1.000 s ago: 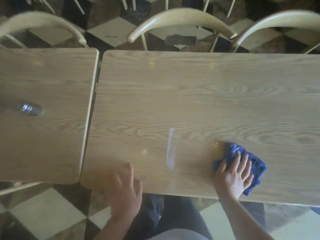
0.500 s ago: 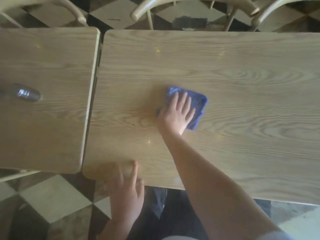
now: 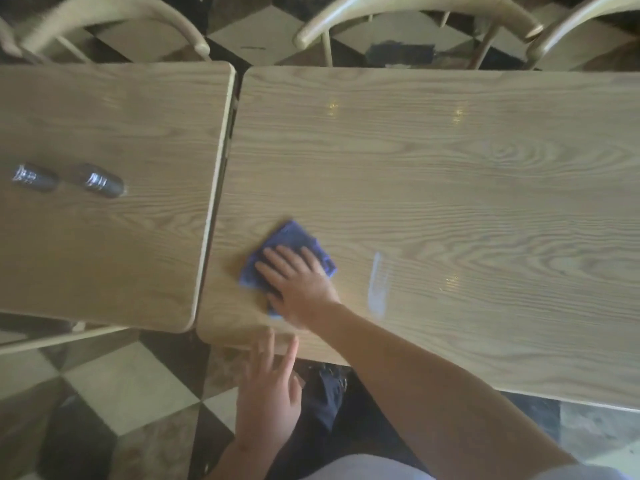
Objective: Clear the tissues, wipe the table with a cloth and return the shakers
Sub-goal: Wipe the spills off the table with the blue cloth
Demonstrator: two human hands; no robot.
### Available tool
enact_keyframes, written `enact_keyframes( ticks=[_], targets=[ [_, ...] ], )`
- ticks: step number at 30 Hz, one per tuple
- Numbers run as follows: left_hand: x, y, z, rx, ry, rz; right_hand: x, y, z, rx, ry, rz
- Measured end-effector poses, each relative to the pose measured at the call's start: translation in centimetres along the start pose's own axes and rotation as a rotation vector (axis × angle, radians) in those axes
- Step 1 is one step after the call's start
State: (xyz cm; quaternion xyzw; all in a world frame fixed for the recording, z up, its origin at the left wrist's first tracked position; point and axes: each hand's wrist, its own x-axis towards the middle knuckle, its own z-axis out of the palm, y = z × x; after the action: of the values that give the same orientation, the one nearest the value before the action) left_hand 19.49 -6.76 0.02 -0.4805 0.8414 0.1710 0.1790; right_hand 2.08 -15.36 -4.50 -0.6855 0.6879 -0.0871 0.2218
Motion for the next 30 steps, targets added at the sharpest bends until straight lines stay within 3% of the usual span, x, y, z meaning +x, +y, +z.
enact_keyframes(
  ticks=[6,11,15,16,18,25,27,30],
  targets=[
    [-0.3,-0.3,-0.1,0.046,-0.034,0.028,-11.0,9.7,-2.8,0.034,0.241,0.730],
    [-0.4,-1.0,0.5,0.071,-0.005,0.042,-22.1,11.5,-2.3,0.139,0.357,1.233],
    [-0.1,-2.2,0.5,0.125,0.014,0.103,-16.9,9.4,-3.0,0.378,0.512,1.600],
    [-0.1,-2.8,0.4,0.123,0.023,0.090,-14.4,8.0,-3.0,0.399,0.514,1.600],
    [-0.2,-3.9,0.1,0.095,0.036,0.003,-9.7,4.6,-2.0,0.337,0.432,1.412],
    [-0.8,-5.7,-0.9,0.134,0.024,0.009,-0.1,-8.3,2.0,0.104,-0.135,0.195],
    [-1.0,-4.9,-1.3,0.109,0.017,-0.061,0.0,-7.8,2.6,0.006,-0.166,0.088],
    [-0.5,-4.2,-1.6,0.098,0.013,-0.110,-2.4,-5.7,2.2,0.045,-0.086,0.164]
  ],
)
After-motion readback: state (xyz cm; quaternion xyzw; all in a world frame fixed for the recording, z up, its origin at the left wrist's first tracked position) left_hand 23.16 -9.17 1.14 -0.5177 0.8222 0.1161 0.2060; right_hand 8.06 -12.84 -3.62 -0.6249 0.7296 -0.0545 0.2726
